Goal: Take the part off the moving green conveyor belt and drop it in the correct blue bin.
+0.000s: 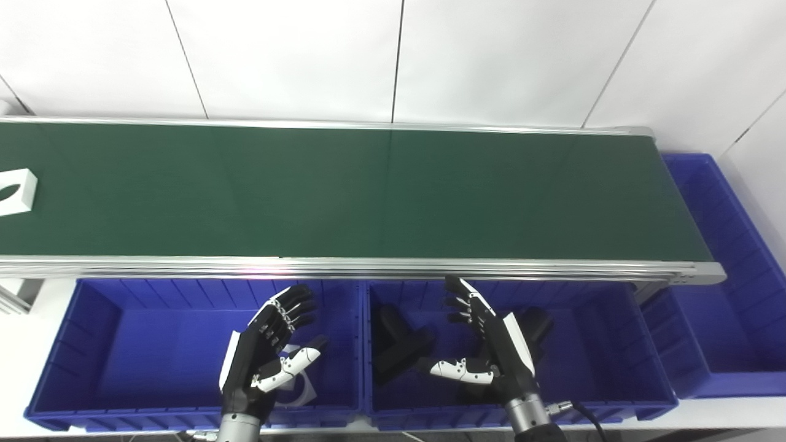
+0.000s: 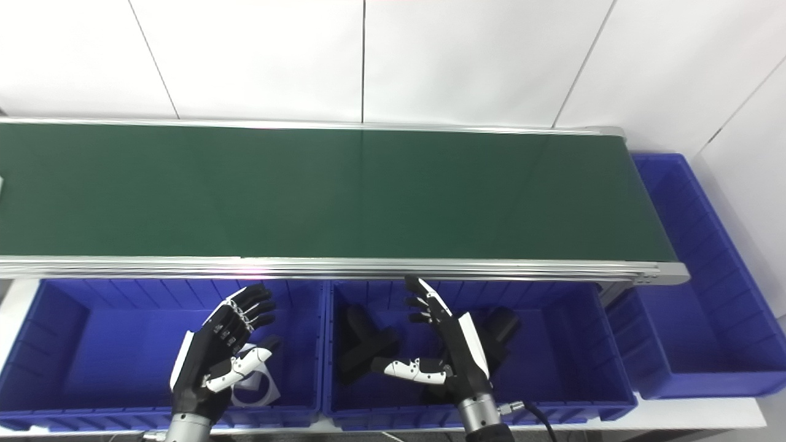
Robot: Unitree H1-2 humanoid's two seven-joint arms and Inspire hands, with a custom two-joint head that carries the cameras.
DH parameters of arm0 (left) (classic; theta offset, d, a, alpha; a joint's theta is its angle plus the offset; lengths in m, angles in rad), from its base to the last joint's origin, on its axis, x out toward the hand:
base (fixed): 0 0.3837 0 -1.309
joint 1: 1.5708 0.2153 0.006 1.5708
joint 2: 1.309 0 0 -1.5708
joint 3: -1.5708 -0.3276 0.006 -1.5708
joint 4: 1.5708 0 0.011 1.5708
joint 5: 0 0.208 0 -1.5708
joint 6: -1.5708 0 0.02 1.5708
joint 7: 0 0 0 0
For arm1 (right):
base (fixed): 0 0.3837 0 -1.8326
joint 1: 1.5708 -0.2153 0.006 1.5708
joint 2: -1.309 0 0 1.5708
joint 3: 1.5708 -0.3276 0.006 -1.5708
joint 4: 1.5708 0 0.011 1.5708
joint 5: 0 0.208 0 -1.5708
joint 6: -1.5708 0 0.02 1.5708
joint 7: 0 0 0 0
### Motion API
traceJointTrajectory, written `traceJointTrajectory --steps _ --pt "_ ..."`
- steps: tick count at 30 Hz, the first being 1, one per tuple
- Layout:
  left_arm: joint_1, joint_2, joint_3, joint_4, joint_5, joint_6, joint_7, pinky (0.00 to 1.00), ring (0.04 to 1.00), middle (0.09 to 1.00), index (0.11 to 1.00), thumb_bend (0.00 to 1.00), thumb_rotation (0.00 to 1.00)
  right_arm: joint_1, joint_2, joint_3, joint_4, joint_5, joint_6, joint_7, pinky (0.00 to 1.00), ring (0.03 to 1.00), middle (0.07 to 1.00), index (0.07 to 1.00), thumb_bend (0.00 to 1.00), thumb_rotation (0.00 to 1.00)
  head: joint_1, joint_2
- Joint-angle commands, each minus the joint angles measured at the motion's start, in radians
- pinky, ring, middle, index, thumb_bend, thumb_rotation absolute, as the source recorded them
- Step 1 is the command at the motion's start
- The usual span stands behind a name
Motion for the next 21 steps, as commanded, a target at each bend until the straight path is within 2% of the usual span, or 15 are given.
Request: traceJointTrajectory --steps 1,8,16,21 --pt "-0.005 -0.009 -0.004 -0.027 0.006 -0.016 0.004 0.73 0.755 0.781 0.762 0.58 0.0 -0.014 0.007 0.0 -0.02 0.011 -0.058 -0.014 0.71 0.811 0.881 0.888 0.69 0.07 0.001 0.002" --pt "-0.004 -0.003 -0.004 -0.025 -0.013 -0.026 -0.009 0.72 0.752 0.782 0.766 0.6 0.0 -0.008 0.02 -0.009 -0.02 0.038 -0.058 0.005 0.71 0.816 0.883 0.887 0.69 0.07 0.002 0.0" --pt "-0.001 -0.001 -0.001 -0.028 -0.017 -0.026 -0.009 0.73 0.756 0.786 0.768 0.58 0.0 -0.012 0.004 0.015 -0.022 0.011 -0.059 -0.006 0.72 0.814 0.893 0.9 0.69 0.1 0.011 0.001" --pt "0.007 0.001 0.0 -0.042 -0.021 -0.013 -0.009 0.73 0.751 0.779 0.768 0.58 0.0 -0.008 0.009 0.021 -0.029 0.008 -0.058 -0.013 0.71 0.814 0.89 0.898 0.69 0.08 0.008 0.003"
